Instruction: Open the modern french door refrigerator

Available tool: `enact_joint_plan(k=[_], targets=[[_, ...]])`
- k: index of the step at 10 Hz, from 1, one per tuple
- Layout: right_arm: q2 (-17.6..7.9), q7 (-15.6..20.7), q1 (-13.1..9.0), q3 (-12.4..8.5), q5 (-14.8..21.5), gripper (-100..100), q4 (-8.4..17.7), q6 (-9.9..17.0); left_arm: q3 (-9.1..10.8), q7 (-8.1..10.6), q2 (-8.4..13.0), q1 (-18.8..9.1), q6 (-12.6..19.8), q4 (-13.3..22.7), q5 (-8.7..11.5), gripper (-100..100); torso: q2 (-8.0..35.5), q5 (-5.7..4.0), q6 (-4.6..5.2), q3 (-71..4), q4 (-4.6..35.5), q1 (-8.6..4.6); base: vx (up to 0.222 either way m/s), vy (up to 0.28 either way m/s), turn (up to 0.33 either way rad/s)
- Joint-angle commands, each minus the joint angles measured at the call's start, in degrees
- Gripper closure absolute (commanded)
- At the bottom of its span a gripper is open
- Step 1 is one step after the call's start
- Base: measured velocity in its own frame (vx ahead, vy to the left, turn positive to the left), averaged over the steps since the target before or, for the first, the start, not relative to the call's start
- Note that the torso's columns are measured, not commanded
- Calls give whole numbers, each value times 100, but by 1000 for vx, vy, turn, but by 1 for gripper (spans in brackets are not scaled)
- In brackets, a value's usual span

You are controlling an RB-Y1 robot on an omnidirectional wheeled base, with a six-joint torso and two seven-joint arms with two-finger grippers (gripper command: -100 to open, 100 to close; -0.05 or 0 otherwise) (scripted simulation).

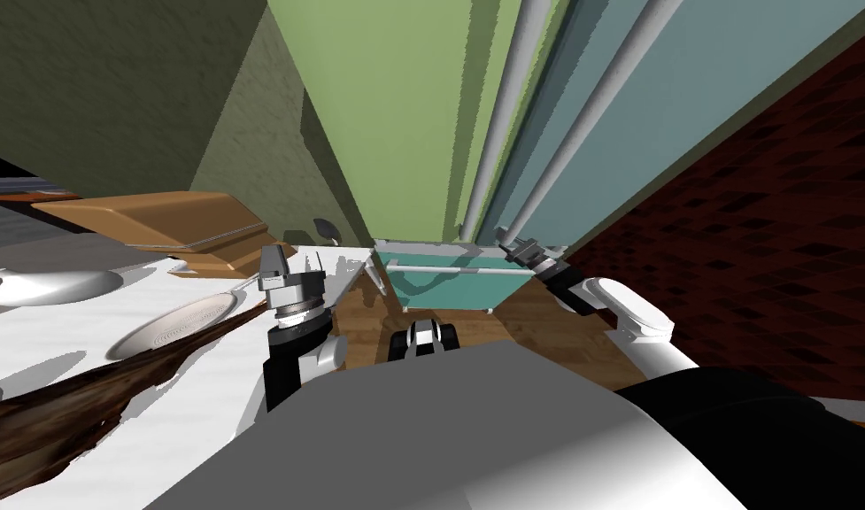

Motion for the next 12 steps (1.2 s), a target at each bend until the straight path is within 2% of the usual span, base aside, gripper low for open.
enact_joint_plan(k=[1,6,7,8,9,12], targets=[[-11,-7,69,94,-50,100,-292,-270,0,0,0,0,0,0,0,0,-2,4,-1,-2,0,6,-168,-205,18],[-12,12,163,307,-131,100,-850,-756,1,0,1,0,0,0,0,0,-15,19,-13,-17,12,12,-166,-236,43],[-65,-17,126,335,-104,100,-735,-645,0,0,0,0,0,0,0,0,-16,23,-11,-19,17,15,-72,-105,20],[-69,21,189,467,-129,100,-970,-873,-1,0,-1,1,0,0,0,0,-48,27,-8,-39,8,40,-51,-193,35],[-69,21,189,467,-129,100,-970,-873,1,0,1,1,0,0,0,0,-44,29,-32,-38,4,29,-49,-230,87],[-64,79,258,617,-173,100,-1299,-1152,0,0,0,1,0,0,0,0,-2,4,-2,-8,9,-23,-100,-223,58]])
